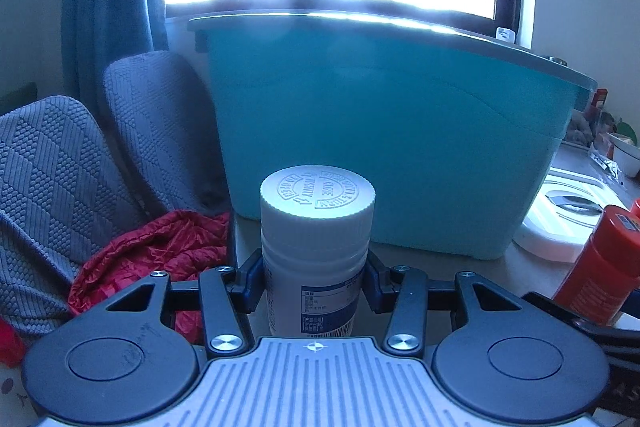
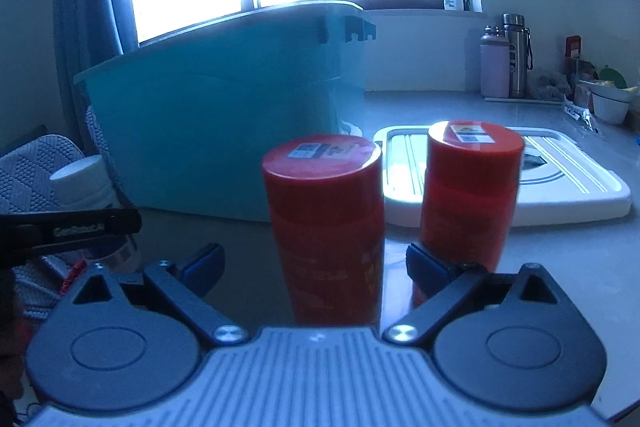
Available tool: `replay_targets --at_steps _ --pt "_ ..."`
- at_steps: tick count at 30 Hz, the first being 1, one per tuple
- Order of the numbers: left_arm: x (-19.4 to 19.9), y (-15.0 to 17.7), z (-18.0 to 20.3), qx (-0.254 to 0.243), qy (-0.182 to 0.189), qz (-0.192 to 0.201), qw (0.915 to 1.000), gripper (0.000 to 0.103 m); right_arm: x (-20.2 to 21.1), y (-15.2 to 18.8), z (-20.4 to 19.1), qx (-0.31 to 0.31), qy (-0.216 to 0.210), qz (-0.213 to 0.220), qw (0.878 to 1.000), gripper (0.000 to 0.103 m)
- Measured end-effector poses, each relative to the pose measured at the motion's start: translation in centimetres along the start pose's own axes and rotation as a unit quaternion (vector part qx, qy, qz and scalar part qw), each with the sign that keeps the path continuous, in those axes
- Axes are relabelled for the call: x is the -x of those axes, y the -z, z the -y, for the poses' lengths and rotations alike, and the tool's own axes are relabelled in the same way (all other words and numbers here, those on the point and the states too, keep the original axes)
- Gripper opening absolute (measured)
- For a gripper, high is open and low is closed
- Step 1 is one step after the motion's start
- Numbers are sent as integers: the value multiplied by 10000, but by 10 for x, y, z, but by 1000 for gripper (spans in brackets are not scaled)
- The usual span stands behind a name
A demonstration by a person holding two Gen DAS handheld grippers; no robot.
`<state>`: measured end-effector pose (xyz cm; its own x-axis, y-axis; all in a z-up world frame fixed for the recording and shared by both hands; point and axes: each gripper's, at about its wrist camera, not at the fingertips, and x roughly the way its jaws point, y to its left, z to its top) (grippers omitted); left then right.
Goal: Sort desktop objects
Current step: 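Grasp one red canister with the right gripper while left holds the bottle, then lift and carry the bottle and red canister over the teal bin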
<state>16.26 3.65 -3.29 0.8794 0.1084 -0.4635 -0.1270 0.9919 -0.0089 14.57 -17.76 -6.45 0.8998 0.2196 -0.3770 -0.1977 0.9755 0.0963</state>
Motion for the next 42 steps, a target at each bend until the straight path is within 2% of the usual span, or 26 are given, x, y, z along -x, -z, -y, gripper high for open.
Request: replay_targets --at_steps 1,2,3,6,13,21,27,32,36,42 --pt "0 0 0 5 -6 0 10000 49 -3 0 0 5 4 1 10000 95" --pt "-1 0 -1 14 -12 1 10000 49 -5 -1 -1 31 -24 -4 10000 79" --pt "-1 0 -1 25 -20 2 10000 49 -7 -2 -1 72 -23 -28 10000 50" --pt "0 -1 -3 101 -18 -7 9999 49 -9 -5 2 -28 -154 -108 9998 50" --pt "12 -6 -5 124 1 90 9999 49 7 -11 -5 173 -193 -45 9997 50" --pt "59 -30 -13 128 109 208 9996 49 55 -41 -21 377 -314 185 9986 50" --pt "101 -68 -10 -110 180 323 9993 49 92 -83 -31 474 -468 334 9972 50" --pt "120 -110 -4 -265 287 474 9981 49 102 -120 -35 510 -601 509 9956 50" --pt "120 -141 1 -303 228 524 9979 49 97 -152 -33 579 -684 610 9941 50" --pt "99 -186 8 -238 -39 576 9980 49 70 -192 -32 707 -966 725 9902 50"
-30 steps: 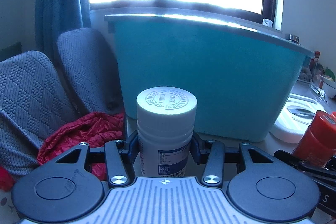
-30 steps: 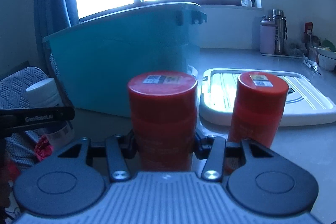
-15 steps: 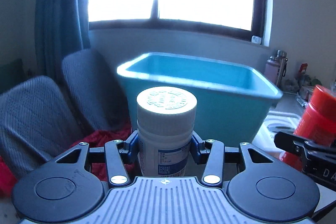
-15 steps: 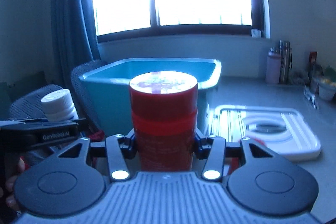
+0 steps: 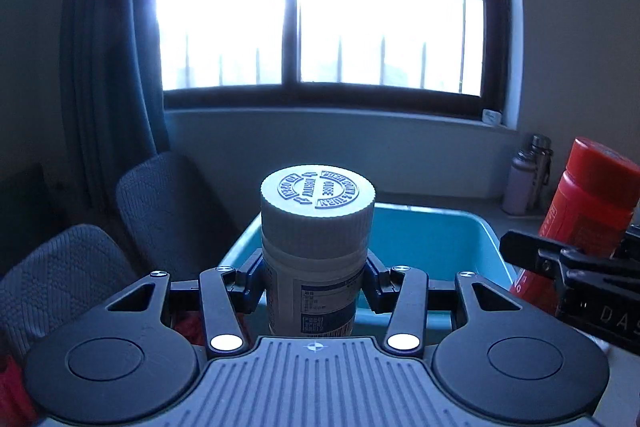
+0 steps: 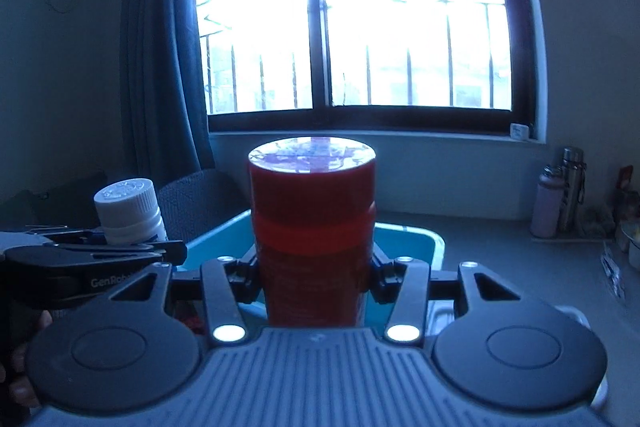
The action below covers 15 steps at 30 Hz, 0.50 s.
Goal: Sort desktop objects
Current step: 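Lift and carry the bottle and red canister over the teal bin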
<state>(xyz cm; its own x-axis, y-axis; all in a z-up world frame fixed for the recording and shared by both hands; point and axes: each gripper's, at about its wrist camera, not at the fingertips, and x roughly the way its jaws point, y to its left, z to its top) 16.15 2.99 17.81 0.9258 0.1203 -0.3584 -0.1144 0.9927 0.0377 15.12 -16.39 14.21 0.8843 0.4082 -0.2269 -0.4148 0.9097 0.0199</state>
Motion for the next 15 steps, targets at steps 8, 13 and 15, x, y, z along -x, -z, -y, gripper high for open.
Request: replay_targets --at_steps 8,13,15 --pt "-62 -19 8 66 -194 -366 9991 49 -62 -12 13 47 -247 -236 9994 50" --pt "-121 -21 14 14 -58 -756 9971 49 -102 -7 22 -89 -117 -665 9977 50" --pt "-141 -23 16 -35 60 -850 9964 49 -118 -5 26 -113 -20 -836 9964 50"
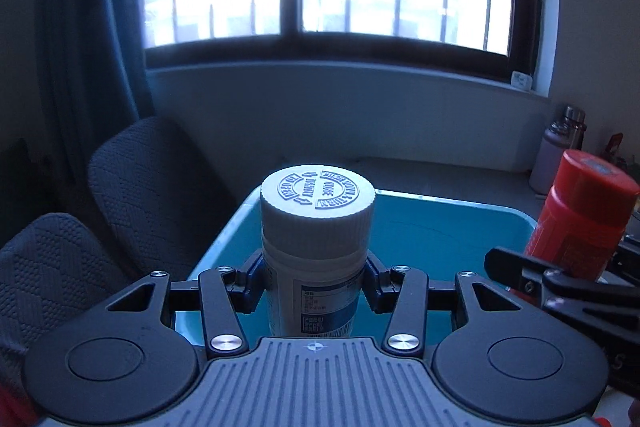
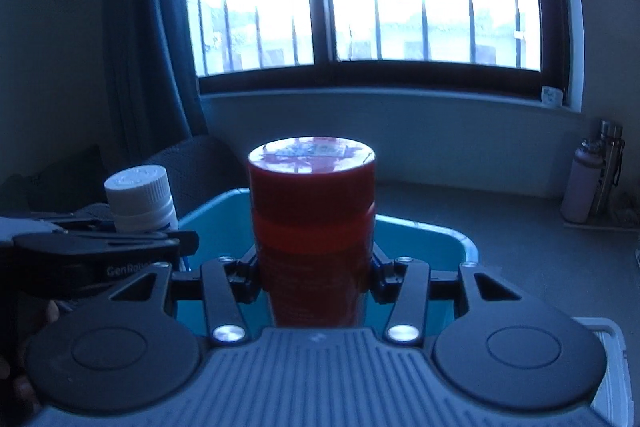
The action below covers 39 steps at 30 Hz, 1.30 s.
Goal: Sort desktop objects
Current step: 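Lift and carry the bottle and red canister over the teal bin, then open the right gripper to drop the canister while left releases the bottle into the bin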
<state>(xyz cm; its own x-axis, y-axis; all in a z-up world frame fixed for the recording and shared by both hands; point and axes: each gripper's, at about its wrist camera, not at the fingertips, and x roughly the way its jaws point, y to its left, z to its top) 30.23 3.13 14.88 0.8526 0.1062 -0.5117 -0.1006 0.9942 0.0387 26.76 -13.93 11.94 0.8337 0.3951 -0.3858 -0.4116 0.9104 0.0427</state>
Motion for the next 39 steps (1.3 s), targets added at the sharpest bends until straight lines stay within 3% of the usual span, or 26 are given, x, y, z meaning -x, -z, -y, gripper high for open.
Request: replay_targets --at_steps 8,19,25,30,33,39 --pt "-59 -14 1 -469 256 -351 9980 49 -51 -6 8 -384 369 -667 9963 50" --pt "-134 -12 -17 -432 451 -1504 9867 49 -105 0 -1 -446 650 -1782 9808 50" --pt "-146 -13 -16 -626 484 -1784 9808 49 -116 -2 -5 -368 642 -2263 9712 50" --pt "-151 -15 -12 -849 400 -1832 9786 53 -116 -2 -5 -482 655 -2394 9675 55" --pt "-153 -21 -15 -829 398 -1803 9793 61 -114 -3 -7 -452 633 -2373 9683 59" --pt "-141 -20 -22 -787 430 -1750 9805 62 -108 -2 -5 -409 633 -2199 9726 63"
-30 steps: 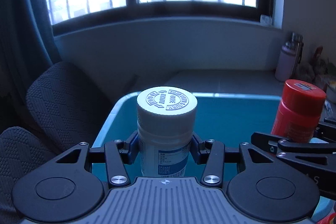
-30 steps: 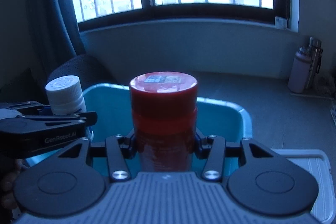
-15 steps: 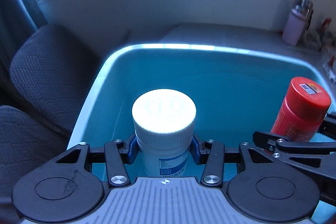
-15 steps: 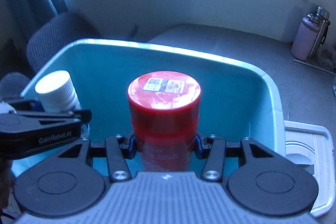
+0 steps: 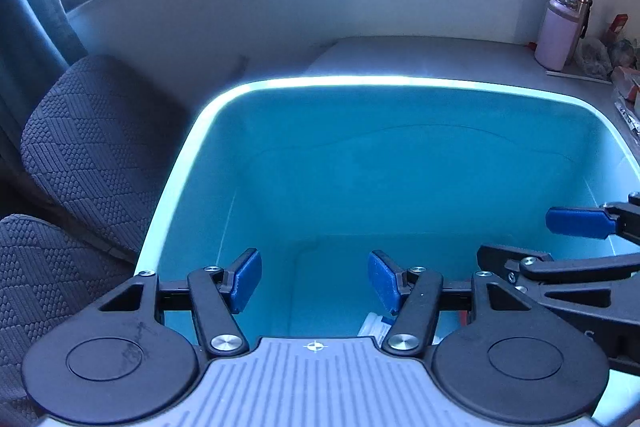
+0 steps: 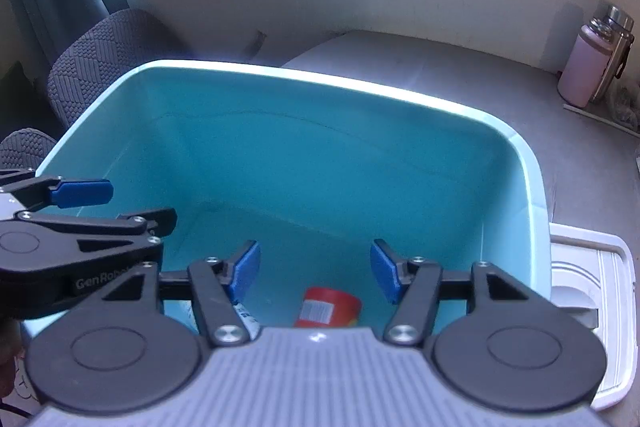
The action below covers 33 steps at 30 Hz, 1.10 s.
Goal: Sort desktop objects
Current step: 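Open the right gripper to drop the canister while left releases the bottle into the bin, then move the left gripper to the remaining red canister on the table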
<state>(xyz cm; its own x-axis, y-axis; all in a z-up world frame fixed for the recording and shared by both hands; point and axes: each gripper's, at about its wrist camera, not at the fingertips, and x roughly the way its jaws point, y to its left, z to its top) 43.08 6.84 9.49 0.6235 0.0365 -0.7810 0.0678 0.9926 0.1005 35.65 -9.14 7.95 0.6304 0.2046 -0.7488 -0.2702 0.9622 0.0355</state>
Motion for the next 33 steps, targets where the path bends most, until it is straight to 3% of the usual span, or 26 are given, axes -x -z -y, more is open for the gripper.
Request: replay_targets --at_steps 7,13,22,28,33 --pt "47 14 2 97 -228 520 9983 62 50 10 2 109 -29 669 9977 67" --pt "105 46 23 230 -272 973 9946 62 107 36 15 232 8 1174 9928 74" --pt "168 142 86 507 -251 1146 9918 65 165 119 62 54 194 1305 9912 79" --pt "178 217 126 341 -198 1167 9924 66 184 189 88 -82 455 1548 9869 89" --pt "174 264 151 177 -184 1054 9941 66 176 231 101 -152 457 1566 9865 90"
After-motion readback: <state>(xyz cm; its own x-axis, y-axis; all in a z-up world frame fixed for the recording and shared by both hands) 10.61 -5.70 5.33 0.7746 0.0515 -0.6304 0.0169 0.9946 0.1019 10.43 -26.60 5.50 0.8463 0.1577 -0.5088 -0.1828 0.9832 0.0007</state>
